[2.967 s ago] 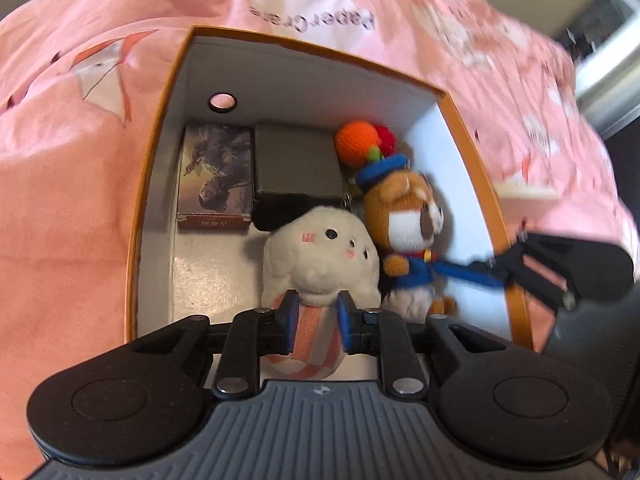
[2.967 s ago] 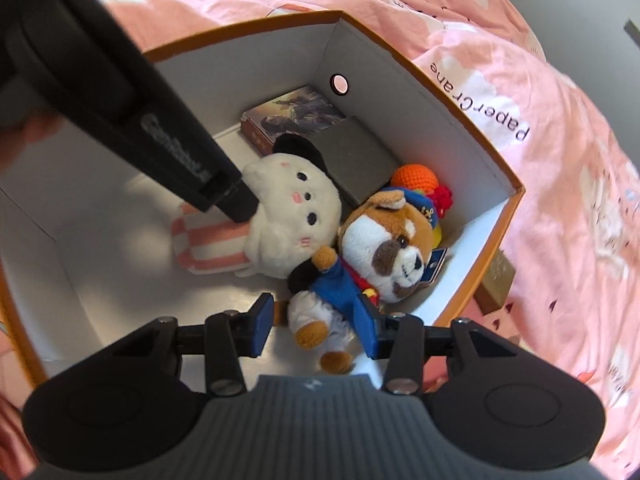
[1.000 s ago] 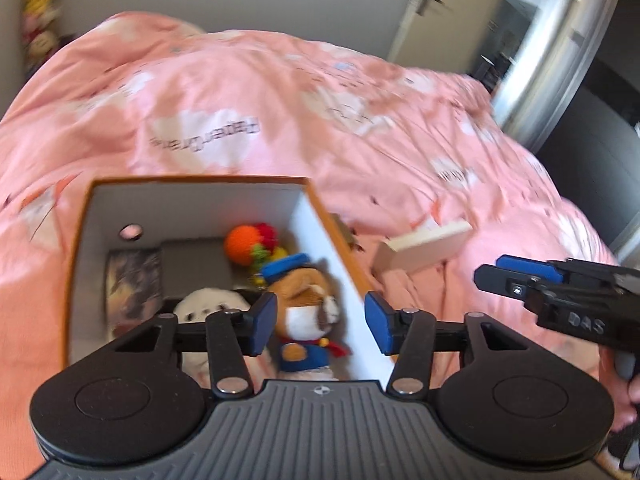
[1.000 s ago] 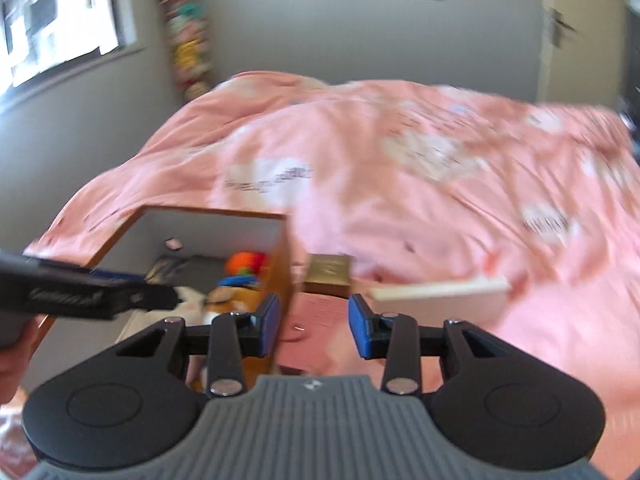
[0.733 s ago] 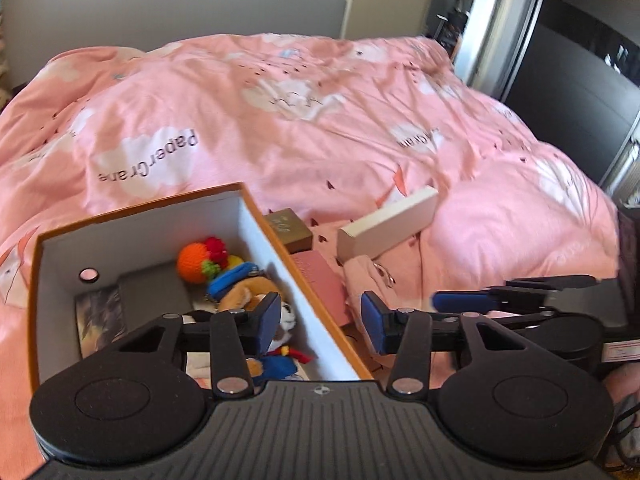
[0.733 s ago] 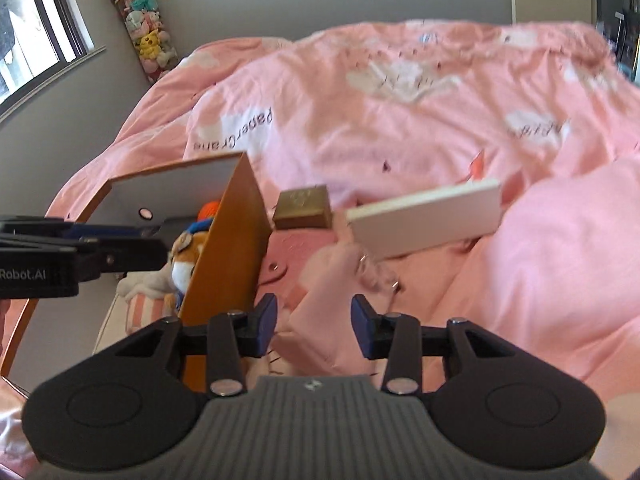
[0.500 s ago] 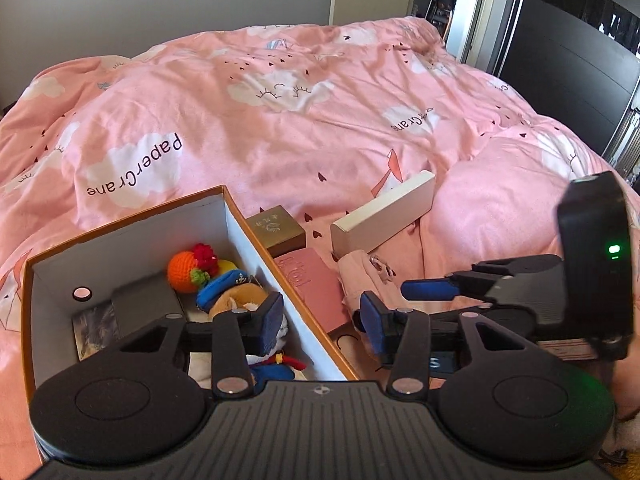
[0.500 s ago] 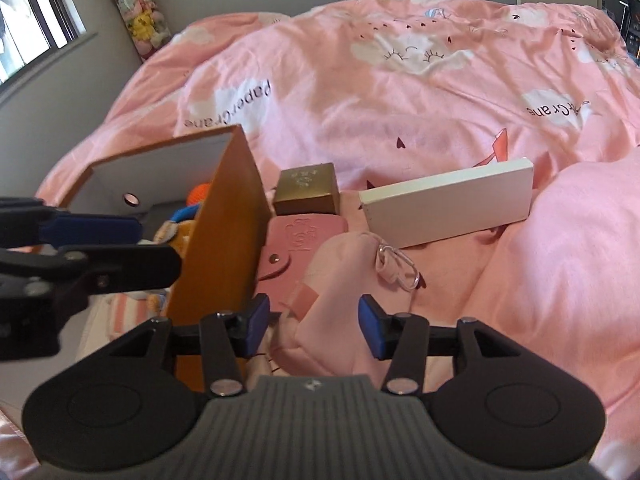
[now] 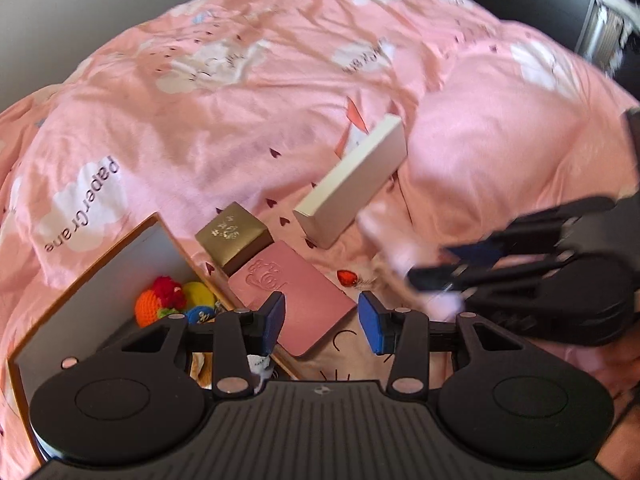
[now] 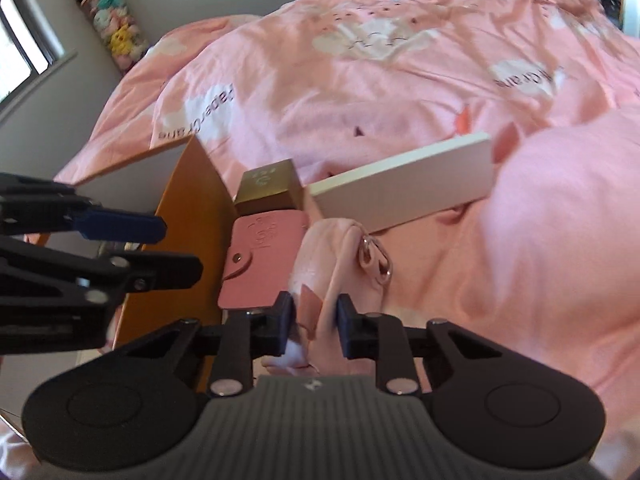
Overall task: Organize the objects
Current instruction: 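Grasp the pink fabric pouch with the right tool while the left tool approaches the pink card holder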
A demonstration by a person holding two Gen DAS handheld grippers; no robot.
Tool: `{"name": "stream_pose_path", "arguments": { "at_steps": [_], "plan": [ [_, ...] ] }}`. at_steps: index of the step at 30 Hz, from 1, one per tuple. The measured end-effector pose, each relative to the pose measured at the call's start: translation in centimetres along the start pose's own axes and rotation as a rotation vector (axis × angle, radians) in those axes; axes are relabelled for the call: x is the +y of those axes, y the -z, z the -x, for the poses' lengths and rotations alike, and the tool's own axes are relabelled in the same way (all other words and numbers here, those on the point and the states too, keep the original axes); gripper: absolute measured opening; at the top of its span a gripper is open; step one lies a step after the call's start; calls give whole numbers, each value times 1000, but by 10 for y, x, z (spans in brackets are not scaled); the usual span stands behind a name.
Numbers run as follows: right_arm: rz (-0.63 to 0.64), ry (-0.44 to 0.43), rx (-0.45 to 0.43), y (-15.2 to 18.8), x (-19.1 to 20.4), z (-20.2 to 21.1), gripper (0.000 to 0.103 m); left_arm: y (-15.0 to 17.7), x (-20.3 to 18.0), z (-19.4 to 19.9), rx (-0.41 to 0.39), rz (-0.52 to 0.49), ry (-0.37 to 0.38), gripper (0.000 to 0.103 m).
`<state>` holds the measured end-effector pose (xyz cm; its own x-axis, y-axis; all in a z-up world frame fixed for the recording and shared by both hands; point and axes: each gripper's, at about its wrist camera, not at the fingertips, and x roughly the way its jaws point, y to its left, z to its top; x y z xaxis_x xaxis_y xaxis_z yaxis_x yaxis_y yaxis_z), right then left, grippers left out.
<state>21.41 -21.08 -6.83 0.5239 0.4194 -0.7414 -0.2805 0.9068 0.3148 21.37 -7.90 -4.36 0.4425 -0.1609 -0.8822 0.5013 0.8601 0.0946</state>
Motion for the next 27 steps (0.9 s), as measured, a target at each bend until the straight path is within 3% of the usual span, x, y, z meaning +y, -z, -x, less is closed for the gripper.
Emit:
{"name": "stream_pose_path", "arguments": {
  "at_steps": [3, 6, 10, 13, 21, 24, 27],
  "plan": [
    [-19, 14, -80, -3, -10, 23, 22, -11, -9, -21, 67, -24, -15, 51],
    [-69, 32, -76, -8, -28, 17, 22, -24, -14, -48, 144, 9, -32, 51],
    [-159, 40, -50, -2, -56, -5, 22, -38, -18, -85, 252, 60, -135, 51],
    [-158, 22, -59, 1, -60, -5, 22, -45, -22, -112, 326, 63, -226, 51],
    [-157, -6, -79, 5, -65, -4, 24, -46, -29, -151, 412, 37, -326, 75],
    [-161, -15, -80, 6, -68, -4, 25, -43, -26, -160, 429, 19, -337, 77],
    [-164, -18, -78, 6, -69, -4, 25, -41, -20, -156, 427, 4, -318, 72]
  ]
}}
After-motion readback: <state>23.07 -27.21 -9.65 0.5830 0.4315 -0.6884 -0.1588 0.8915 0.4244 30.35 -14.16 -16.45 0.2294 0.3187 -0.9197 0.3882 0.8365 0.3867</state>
